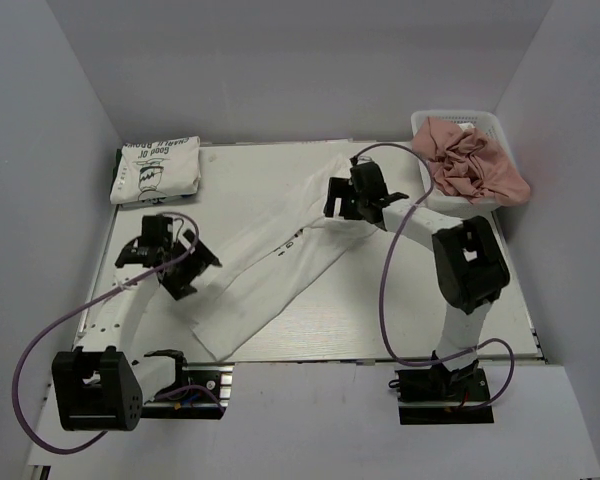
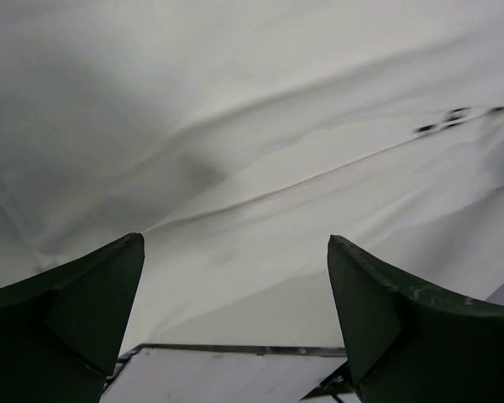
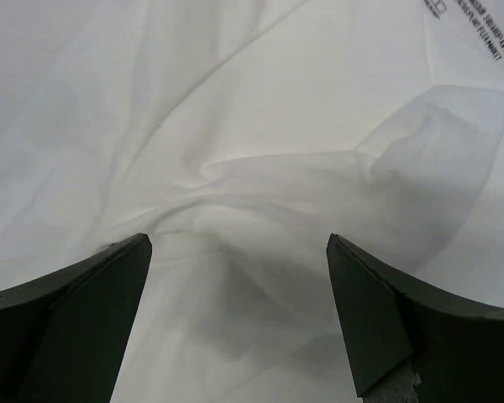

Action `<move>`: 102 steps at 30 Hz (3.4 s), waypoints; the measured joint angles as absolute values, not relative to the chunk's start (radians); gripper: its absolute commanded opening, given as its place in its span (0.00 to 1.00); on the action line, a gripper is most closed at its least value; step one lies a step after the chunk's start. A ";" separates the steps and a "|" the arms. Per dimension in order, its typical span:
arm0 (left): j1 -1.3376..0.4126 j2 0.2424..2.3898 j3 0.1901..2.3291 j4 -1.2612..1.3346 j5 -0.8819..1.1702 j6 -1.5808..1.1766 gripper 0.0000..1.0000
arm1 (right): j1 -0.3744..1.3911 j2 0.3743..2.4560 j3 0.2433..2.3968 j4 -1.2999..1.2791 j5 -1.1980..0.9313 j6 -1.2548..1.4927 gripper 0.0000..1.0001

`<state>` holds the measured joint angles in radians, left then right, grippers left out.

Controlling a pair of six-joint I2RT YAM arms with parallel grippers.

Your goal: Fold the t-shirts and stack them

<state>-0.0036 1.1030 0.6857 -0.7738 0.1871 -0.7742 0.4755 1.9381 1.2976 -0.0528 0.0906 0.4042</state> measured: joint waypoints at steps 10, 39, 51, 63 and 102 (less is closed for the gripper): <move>-0.024 1.173 0.909 -0.791 0.163 -0.662 1.00 | 0.478 1.752 1.246 0.029 0.039 0.411 0.91; -0.529 1.615 0.867 -0.877 0.205 -0.720 1.00 | 0.418 2.409 1.993 -0.334 -0.135 0.489 0.91; -0.834 1.708 0.971 -0.622 0.319 -0.923 1.00 | 0.400 2.502 2.126 -0.300 -0.178 0.486 0.91; -1.014 1.880 1.211 -0.626 0.277 -0.953 1.00 | 0.363 2.501 2.141 -0.335 -0.170 0.448 0.91; -1.024 1.052 0.487 -0.608 -0.159 -1.029 1.00 | 0.746 1.109 0.544 -0.366 -0.186 0.608 0.91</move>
